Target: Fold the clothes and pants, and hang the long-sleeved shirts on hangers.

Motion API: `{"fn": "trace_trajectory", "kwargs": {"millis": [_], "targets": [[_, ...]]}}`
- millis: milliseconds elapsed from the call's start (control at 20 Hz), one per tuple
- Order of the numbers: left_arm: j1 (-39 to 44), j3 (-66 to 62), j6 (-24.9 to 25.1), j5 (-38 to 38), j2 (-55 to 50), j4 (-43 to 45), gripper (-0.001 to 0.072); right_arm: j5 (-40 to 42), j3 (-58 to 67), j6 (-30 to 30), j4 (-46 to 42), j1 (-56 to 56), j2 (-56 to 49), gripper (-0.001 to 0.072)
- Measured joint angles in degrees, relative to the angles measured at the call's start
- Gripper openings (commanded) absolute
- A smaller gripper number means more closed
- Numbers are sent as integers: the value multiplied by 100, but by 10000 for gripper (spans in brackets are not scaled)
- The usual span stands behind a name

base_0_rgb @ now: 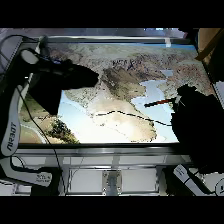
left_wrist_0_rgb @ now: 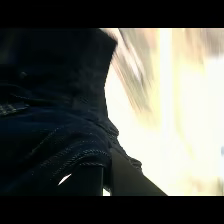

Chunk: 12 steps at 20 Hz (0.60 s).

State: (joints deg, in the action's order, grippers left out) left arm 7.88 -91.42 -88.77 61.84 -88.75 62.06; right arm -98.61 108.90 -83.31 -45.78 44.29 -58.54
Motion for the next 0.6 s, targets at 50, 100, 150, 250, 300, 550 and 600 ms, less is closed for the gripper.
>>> {"fn": "trace_trajectory", "kwargs": {"millis": [50,100,150,250,300,550,600], "targets": [[433,46,-42,105,20,81,23,7,0,15,17,0,-59,23],[874,101,-90,175,17,142,23,9,0,20,48,0,-129,23],[1276,131,-151,190,9,210,24,15,0,26,87,-2,-201,23],[2085,179,-337,76,-52,356,26,35,0,44,212,-48,-339,23],[2472,197,-450,4,-107,452,43,48,0,46,240,-114,-409,23],[3298,168,-732,-350,-164,841,714,70,0,284,304,-1019,-754,43],[3209,142,-756,-240,-61,962,714,68,0,334,229,-1255,-820,66]]}}
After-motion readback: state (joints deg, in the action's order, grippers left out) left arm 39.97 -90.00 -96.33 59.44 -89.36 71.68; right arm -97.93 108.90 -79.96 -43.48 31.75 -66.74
